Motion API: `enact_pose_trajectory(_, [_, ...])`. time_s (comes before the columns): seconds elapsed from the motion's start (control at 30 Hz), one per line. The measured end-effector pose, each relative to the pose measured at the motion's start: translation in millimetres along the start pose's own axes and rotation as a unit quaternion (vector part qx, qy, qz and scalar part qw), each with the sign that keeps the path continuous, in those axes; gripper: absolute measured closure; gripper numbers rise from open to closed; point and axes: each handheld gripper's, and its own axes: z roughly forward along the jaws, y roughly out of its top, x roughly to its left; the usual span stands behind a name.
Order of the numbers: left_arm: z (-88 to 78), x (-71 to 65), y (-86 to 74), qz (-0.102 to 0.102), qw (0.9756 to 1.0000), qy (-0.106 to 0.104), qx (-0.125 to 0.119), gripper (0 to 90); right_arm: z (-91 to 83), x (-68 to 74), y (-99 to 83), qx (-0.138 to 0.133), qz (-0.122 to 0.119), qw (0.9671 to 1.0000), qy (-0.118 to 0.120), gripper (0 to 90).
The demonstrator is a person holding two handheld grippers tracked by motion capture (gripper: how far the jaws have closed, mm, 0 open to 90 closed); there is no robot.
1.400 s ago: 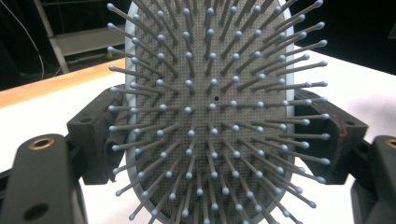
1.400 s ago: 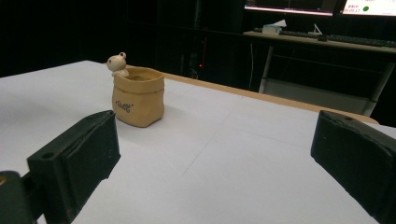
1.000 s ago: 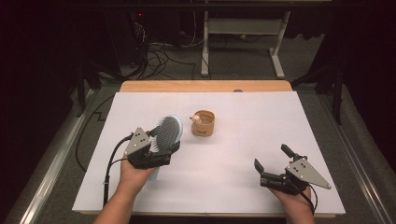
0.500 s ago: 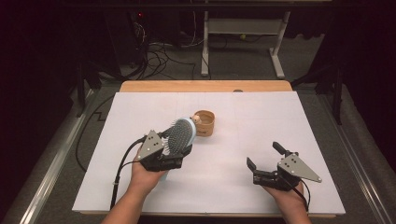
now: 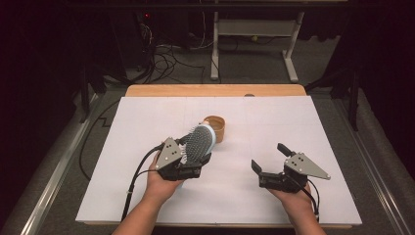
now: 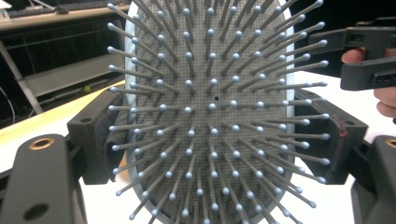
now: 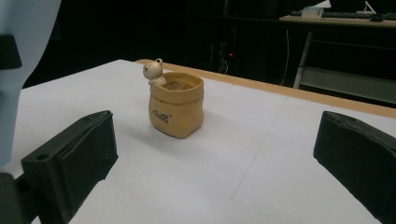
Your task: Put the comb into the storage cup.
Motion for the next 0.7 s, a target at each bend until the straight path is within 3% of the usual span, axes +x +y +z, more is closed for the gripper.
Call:
enact_pose_trajectory(0.3, [-1.7, -2.1, -8.2, 0.002, 1.0000, -0.002, 0.005, 20.5, 9.7, 9.5, 9.2, 0.003, 0.001, 0.9997, 0.023, 0.1])
enact_pose_trajectory(0.7, [-3.3, -5.1, -8.2, 0.004, 1.0000, -0.007, -0.001, 20.5, 23.4, 36.1, 29.2, -0.012, 0.002, 0.9979, 0.064, 0.0])
